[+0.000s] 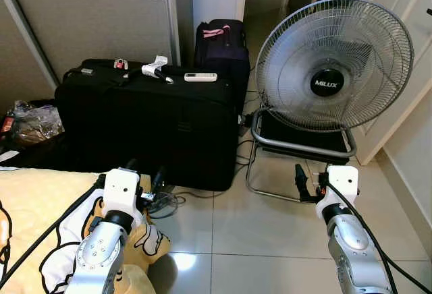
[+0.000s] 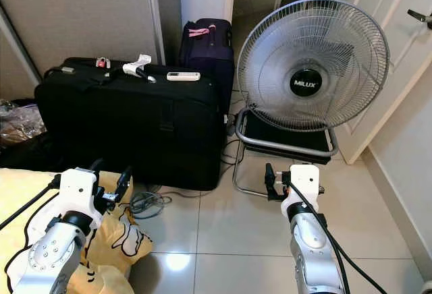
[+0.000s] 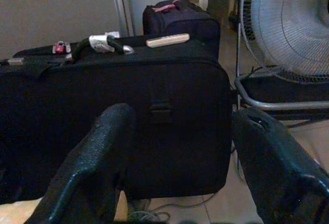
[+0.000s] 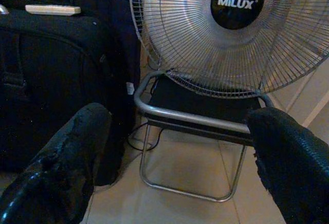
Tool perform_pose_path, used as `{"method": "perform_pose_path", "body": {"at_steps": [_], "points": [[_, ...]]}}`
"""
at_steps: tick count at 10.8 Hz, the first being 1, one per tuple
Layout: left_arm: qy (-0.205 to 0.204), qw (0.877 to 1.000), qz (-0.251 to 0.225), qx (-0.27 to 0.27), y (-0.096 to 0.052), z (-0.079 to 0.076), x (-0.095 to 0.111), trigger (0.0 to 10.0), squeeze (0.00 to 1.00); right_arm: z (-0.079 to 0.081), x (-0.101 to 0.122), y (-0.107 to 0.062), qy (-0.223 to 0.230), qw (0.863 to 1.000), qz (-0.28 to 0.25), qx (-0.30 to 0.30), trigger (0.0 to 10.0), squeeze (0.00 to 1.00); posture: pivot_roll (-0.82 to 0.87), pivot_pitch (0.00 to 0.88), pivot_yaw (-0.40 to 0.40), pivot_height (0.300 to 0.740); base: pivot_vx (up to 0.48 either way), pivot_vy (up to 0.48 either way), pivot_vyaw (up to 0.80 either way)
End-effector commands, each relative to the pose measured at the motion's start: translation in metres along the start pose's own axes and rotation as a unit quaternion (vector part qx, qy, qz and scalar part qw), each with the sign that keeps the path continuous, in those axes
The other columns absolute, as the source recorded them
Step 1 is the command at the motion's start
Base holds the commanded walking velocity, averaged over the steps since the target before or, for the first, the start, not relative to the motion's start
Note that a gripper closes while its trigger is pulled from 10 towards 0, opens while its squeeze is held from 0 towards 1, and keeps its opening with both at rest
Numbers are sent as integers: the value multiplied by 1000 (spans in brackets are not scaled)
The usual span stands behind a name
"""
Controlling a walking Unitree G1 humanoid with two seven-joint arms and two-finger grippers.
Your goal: Clean up the room
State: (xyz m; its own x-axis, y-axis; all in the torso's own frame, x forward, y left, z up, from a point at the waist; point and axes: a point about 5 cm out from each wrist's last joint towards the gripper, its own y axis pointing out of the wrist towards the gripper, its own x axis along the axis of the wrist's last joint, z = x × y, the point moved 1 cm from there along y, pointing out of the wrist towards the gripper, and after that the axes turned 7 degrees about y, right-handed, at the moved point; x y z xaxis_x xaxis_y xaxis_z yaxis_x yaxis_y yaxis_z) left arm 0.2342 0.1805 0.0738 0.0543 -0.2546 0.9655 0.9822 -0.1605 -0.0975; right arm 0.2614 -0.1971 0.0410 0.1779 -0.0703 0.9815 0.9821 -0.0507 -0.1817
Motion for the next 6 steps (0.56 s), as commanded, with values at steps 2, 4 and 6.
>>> {"method": "perform_pose_path", "body": {"at_steps": [2,4,6], "points": [[0,1000,5,-2,-11,2,1,10000,0,-21,-6,-35,-6,999,-4,-40,10000,0,-29,0,18,740,0,0,0],[-3,1000,3,0,-11,4,3,10000,0,-24,-6,-36,-13,999,-3,-40,10000,0,-31,0,10,740,0,0,0],[-6,1000,-1,7,-14,5,5,10000,0,-23,-5,-36,-16,999,-3,-33,10000,0,-26,0,2,740,0,0,0]]}}
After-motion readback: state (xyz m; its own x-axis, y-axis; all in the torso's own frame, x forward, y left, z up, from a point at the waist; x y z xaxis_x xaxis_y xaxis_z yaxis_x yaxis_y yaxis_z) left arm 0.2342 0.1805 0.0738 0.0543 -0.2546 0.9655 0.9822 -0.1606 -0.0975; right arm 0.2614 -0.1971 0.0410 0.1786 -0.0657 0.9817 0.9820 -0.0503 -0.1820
